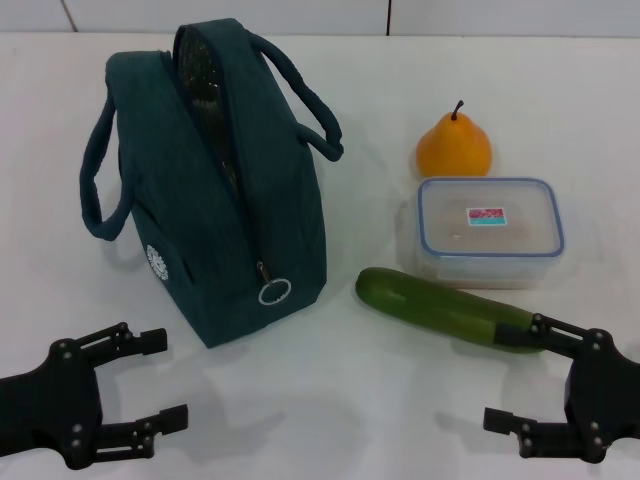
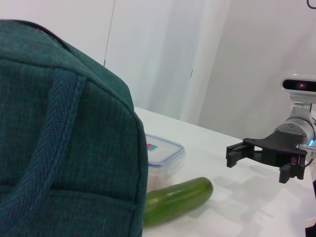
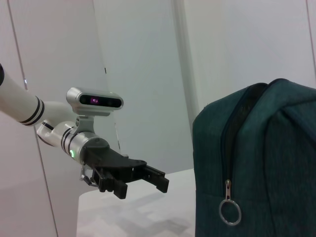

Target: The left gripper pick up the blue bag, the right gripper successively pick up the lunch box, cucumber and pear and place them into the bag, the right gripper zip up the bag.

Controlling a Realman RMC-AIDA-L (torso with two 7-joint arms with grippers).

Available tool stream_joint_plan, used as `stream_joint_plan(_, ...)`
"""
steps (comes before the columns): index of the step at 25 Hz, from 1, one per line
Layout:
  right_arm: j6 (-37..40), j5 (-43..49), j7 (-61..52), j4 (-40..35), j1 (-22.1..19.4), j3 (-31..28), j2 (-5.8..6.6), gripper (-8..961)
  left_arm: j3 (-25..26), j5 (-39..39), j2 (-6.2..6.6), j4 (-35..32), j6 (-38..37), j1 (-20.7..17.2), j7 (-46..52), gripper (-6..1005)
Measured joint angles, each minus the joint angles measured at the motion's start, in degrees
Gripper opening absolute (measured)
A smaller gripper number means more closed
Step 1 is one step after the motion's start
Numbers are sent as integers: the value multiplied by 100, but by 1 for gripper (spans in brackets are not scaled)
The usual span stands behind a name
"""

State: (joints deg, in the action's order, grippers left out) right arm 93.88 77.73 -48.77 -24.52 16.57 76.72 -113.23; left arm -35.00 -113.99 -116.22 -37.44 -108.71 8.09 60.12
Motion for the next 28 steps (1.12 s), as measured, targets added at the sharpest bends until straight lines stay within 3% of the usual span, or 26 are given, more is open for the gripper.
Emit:
stream_joint_plan(14, 27, -5, -13, 1, 0, -54, -25, 863, 27, 169, -4, 2, -33, 0, 263, 873)
stream_joint_plan(17, 33, -5, -18, 6, 1, -80, -31, 863, 312, 537, 51, 7, -84, 19, 1438, 872)
stream_joint_plan(20, 34, -4, -18, 8, 7, -79, -38, 864, 736, 657, 195, -4, -85, 146, 2859, 872)
stream_joint_plan(25, 34, -3, -18, 9, 9, -79, -42, 864, 1023, 853, 399, -42, -163, 359, 4069, 871)
stream_joint_plan(28, 34, -3, -19, 9, 14, -79, -47, 864, 1065, 1066, 470, -441, -176, 498, 4869, 870)
